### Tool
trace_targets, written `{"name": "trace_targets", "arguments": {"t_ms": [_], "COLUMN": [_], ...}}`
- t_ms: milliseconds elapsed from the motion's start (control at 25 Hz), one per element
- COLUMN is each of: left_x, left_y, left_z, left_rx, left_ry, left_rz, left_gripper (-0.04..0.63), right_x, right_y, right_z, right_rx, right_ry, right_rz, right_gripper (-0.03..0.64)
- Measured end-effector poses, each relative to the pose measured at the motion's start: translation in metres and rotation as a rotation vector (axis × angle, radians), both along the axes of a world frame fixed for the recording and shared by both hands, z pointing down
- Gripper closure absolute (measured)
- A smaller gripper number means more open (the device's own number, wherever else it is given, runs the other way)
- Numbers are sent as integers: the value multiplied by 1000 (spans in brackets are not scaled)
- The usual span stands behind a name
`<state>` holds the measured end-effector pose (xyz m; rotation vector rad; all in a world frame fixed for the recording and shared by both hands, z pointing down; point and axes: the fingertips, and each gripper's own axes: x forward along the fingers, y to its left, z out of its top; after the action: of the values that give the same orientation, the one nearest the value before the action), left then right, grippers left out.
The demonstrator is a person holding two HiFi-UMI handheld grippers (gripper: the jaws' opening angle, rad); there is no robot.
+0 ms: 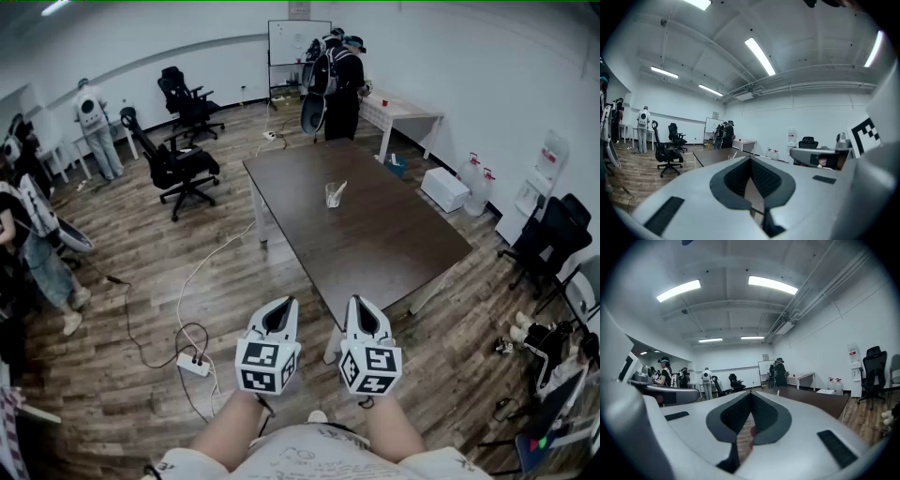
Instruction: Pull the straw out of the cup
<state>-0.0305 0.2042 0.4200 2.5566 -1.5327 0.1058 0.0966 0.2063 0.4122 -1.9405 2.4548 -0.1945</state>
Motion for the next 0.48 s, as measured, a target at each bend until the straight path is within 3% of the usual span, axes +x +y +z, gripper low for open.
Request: {"name": "trace_targets", "arguments": {"t_ms": [240, 480], "left_x": [4, 14], "left_y": [-17, -31], "left_z": [3, 6], "left_rx": [-7, -17], "left_ry": [-8, -21], "left_rz": [2, -2], "left_gripper": [595, 595], "right_x": [4, 12], "right_y": [-17, -32], "right_z": [3, 8], "right_rx": [1, -12], "right_ry": [-78, -89], "right_rz": [-8, -16], "right_gripper": [607, 607]}}
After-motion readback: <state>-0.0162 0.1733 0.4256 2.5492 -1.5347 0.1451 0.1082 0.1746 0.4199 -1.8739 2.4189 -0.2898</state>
